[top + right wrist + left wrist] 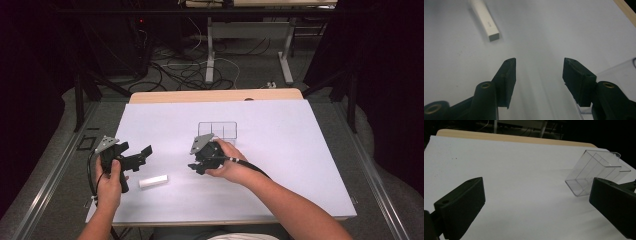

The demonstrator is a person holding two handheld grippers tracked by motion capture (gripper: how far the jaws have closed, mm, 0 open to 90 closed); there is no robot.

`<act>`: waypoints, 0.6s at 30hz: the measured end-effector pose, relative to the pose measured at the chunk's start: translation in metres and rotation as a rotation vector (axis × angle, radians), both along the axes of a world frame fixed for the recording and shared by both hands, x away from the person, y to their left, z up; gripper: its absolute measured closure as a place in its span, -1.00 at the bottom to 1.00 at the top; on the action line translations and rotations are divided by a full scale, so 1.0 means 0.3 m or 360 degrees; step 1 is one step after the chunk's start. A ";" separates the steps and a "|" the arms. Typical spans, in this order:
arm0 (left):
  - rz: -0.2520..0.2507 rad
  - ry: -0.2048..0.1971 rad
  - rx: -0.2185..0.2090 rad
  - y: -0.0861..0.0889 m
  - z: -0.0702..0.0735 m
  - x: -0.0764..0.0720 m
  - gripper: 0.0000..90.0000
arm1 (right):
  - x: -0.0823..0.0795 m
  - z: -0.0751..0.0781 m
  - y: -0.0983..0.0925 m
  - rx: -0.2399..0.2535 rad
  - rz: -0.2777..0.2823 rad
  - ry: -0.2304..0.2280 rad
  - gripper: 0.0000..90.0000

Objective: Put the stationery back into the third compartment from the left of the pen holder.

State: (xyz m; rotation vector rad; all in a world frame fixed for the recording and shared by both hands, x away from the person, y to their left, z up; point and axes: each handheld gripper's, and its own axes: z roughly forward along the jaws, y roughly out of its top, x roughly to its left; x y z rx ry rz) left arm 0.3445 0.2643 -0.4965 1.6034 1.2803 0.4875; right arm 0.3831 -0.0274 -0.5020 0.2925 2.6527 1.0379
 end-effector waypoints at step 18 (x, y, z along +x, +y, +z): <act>-0.0004 0.0011 0.0026 0.005 -0.007 0.002 -1.00 | -0.050 -0.041 0.196 -0.0203 0.0290 -0.0096 0.08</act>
